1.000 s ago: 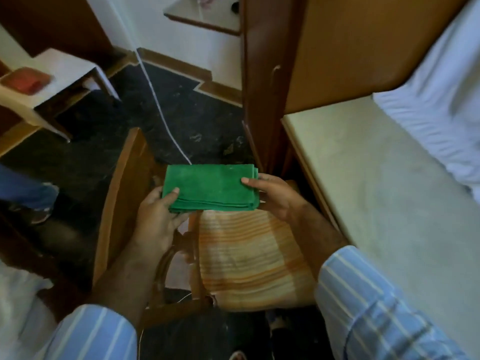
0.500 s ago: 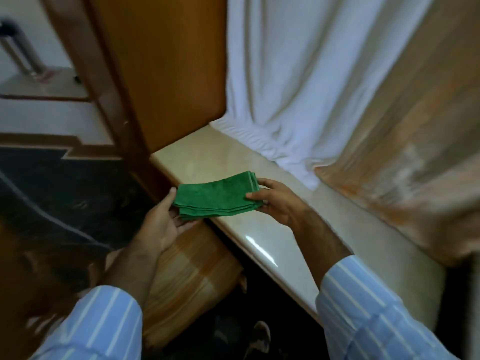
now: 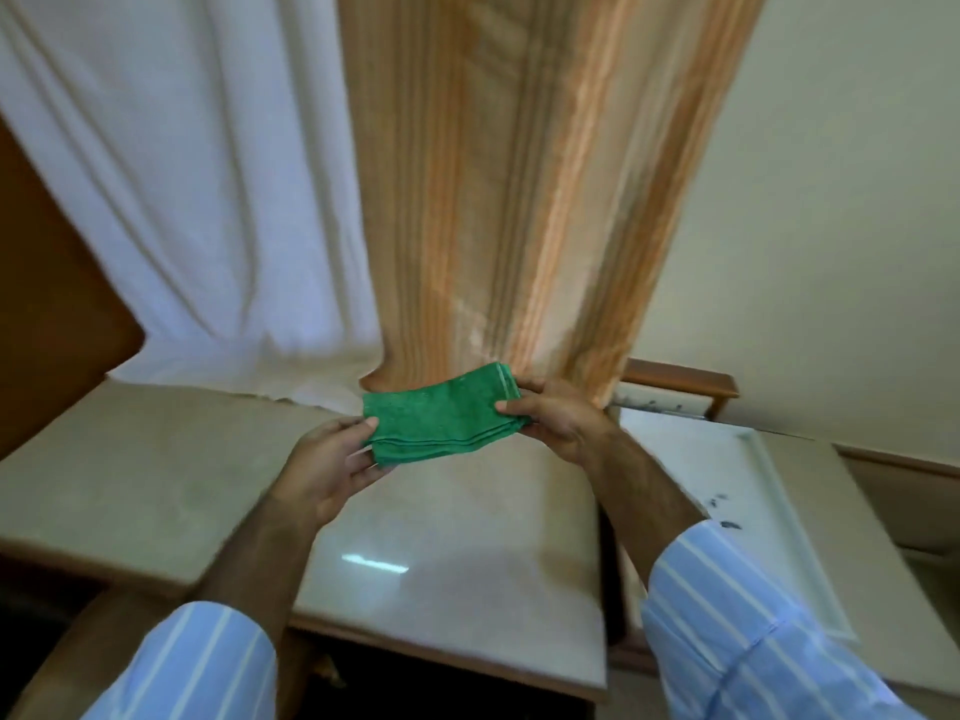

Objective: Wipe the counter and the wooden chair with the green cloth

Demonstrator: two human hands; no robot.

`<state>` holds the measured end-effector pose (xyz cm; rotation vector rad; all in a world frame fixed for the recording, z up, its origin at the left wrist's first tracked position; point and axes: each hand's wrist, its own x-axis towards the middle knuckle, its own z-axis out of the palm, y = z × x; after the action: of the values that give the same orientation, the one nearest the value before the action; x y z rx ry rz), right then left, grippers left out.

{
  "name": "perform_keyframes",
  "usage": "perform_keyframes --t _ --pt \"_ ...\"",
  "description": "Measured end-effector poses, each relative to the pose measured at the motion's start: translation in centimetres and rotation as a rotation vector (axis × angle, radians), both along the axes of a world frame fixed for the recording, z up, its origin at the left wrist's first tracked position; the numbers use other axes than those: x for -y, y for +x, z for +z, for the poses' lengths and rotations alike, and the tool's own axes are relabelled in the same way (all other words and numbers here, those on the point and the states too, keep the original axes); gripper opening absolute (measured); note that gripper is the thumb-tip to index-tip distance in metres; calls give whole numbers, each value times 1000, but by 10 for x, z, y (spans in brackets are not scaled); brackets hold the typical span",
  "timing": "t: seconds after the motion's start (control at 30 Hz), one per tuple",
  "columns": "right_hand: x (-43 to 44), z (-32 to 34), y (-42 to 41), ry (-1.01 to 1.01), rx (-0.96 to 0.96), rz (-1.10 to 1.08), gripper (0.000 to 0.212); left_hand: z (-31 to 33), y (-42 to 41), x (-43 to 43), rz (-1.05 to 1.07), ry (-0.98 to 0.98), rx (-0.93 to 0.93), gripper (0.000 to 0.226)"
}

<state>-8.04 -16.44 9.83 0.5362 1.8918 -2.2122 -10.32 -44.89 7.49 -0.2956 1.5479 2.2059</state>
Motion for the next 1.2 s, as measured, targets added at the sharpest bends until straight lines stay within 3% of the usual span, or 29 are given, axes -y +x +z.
perform_keyframes --t 0.1,0.23,0.5,0.67,0.93,1.1,1.2 --pt "-76 5 30 25 -8 -102 47 9 3 -77 -112 -13 -25 17" --pt "-178 7 74 187 14 -157 39 8 11 -182 -192 -17 -41 8" --pt "-311 -31 134 498 178 -241 53 -32 54 -330 -246 -160 -13 14" --pt "-335 -78 168 713 296 -129 51 -69 86 -361 -314 -300 47 17" --pt "-336 -112 188 1010 418 8 60 -115 110 -374 -402 -658 -117 7" --pt "-334 -120 198 1105 495 53 67 -115 109 -381 -438 -831 -305 4" --pt "-340 -111 193 1216 393 57 75 -101 97 -390 -424 -928 -519 13"
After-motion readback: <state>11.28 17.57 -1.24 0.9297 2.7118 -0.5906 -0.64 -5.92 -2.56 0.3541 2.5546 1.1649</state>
